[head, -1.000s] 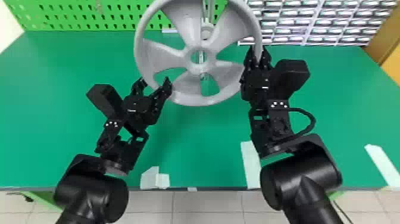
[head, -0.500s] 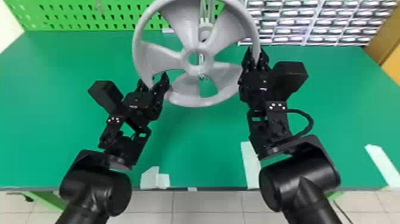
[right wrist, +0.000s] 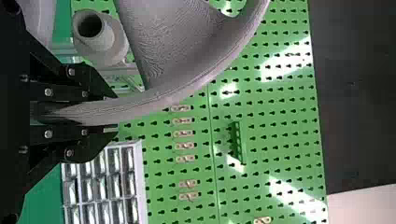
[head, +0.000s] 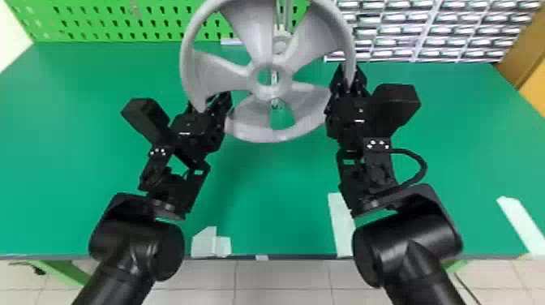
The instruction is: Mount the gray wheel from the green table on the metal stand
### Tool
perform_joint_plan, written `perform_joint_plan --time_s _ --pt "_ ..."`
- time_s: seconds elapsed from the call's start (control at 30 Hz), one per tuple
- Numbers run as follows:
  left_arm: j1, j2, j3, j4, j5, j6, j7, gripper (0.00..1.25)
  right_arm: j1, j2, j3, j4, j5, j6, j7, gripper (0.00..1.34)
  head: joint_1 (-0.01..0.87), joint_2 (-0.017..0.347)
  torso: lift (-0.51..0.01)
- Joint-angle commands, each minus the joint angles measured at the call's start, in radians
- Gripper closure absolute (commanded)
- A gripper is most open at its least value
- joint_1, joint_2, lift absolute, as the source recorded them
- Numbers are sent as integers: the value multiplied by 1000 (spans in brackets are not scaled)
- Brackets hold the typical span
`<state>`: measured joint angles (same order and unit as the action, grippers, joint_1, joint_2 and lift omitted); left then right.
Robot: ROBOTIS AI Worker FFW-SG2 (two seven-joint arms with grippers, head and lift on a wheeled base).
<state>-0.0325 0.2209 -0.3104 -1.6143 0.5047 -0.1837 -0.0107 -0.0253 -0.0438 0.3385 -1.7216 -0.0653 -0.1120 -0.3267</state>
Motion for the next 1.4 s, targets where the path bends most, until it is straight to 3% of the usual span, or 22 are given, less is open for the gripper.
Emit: perform_joint_plan --time_s 0.0,0.63,1.37 --pt "-15 -2 -1 11 2 -13 5 841 -2 4 -6 5 -1 -5 0 1167 867 52 -100" --pt "-41 -6 -18 50 17 -26 11 871 -10 12 -21 14 2 -6 -9 1167 867 52 -100" --pt "-152 -21 -55 160 34 -59 11 871 -39 19 -42 63 4 -12 -11 1167 867 52 -100"
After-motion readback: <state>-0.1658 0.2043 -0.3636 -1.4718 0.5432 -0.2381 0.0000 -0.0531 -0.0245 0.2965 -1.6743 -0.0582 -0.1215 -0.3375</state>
